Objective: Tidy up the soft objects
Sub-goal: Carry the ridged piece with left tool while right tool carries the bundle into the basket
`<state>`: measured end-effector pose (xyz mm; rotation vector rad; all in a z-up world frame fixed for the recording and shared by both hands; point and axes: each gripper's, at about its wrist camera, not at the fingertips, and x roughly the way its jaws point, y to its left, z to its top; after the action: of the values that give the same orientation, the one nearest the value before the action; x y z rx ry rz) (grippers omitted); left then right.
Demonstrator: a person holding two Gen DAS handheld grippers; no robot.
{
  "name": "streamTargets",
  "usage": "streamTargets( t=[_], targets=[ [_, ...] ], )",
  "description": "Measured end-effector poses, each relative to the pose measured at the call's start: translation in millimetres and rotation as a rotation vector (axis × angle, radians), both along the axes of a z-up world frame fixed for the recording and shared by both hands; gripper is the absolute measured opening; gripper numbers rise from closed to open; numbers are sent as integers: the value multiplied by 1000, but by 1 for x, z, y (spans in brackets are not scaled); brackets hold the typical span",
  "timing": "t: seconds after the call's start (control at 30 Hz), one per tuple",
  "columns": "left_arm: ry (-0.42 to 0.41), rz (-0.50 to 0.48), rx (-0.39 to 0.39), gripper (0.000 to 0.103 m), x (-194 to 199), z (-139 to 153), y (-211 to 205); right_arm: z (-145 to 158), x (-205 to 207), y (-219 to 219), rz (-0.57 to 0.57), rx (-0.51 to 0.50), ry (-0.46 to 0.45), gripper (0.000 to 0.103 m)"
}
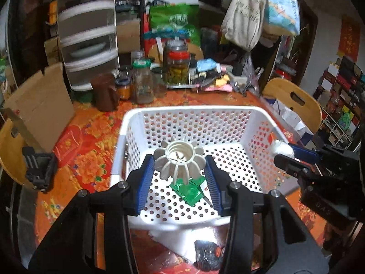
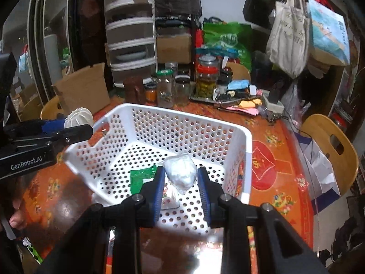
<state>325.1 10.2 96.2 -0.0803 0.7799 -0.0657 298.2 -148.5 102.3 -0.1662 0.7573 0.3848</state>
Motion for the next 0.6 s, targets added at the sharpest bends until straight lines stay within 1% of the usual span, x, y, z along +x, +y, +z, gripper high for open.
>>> streamTargets(
  t=[0.1,0.17,0.27,0.43,0.6],
  targets=[
    [60,12,14,42,25,-15,-2,-14,19,5,-4,-36,30,28],
    [106,22,23,42,41,-27,-3,-25,35,8,-13,-40,85,28],
    [158,16,28,42,55,-44,-4,-36,49,10,-34,-58,125,28],
    [201,20,39,42,70,-63,-5,-52,64,15,-51,-96,173,28],
    [217,-1,47,42,74,-79,-8,-63,72,17,-55,-118,192,28]
  ],
)
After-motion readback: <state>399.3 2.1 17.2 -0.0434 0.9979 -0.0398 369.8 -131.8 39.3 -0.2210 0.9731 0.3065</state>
